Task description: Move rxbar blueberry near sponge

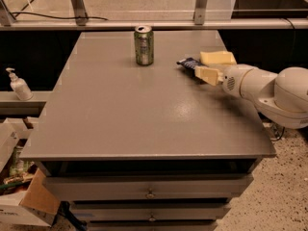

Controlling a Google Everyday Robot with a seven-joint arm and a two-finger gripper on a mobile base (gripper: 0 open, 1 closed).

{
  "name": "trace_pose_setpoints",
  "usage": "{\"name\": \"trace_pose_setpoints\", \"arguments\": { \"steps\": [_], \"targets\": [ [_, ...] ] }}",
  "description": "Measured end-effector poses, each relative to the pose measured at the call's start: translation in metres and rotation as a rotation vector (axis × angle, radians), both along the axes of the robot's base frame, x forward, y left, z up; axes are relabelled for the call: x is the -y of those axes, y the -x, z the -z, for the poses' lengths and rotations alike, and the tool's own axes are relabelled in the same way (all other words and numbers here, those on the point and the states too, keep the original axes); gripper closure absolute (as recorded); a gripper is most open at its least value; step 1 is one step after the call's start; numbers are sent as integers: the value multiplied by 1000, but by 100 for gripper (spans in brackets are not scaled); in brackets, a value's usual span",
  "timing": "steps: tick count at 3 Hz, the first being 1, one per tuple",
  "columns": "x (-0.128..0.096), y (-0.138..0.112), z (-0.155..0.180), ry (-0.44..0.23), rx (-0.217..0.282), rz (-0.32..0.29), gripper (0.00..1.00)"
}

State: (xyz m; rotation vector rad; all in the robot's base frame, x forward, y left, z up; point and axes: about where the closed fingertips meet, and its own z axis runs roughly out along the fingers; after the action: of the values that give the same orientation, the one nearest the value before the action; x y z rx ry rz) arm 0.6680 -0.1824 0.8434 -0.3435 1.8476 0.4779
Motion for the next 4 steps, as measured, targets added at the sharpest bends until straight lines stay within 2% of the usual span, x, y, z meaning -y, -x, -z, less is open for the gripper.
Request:
{"name": "trace_pose_setpoints", "arguments": {
  "steps": [3, 4],
  "targets": [
    [-7, 17, 1, 24, -46, -21, 13],
    [-11, 22, -3, 28, -46, -24, 0]
  ]
}}
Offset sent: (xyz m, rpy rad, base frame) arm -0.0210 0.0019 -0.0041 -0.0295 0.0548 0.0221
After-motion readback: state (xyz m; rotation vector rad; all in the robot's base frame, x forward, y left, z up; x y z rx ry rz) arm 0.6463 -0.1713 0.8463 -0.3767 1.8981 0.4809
